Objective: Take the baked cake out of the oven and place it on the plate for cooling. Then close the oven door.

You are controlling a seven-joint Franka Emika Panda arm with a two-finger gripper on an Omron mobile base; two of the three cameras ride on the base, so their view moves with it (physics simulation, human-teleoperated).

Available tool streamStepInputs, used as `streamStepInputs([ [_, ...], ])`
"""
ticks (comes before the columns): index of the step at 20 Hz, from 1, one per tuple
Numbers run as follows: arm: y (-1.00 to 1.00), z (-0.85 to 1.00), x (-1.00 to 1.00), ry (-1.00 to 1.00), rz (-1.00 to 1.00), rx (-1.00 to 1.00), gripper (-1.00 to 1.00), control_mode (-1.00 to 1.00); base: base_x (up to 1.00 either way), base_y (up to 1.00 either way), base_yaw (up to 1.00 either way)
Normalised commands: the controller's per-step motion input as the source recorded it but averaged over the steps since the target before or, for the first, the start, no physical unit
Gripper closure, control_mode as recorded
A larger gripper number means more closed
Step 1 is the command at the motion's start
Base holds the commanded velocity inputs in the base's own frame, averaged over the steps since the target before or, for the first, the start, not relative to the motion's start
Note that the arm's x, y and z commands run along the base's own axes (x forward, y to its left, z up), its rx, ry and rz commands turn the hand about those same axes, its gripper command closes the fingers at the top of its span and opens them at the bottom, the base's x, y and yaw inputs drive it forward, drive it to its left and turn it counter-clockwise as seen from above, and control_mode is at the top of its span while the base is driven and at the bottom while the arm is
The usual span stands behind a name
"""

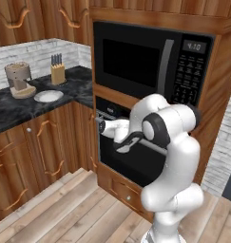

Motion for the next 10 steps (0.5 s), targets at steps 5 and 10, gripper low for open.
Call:
streamStepInputs([
  [5, -0.21, -0.35, 0.49, -0.02, 0.0, -0.03, -1.0, -1.0, 0.0, 0.0, 0.0],
  [10, -0.31, -0.35, 0.34, -0.03, 0.0, 0.0, -1.0, -1.0, 0.0, 0.0, 0.0],
])
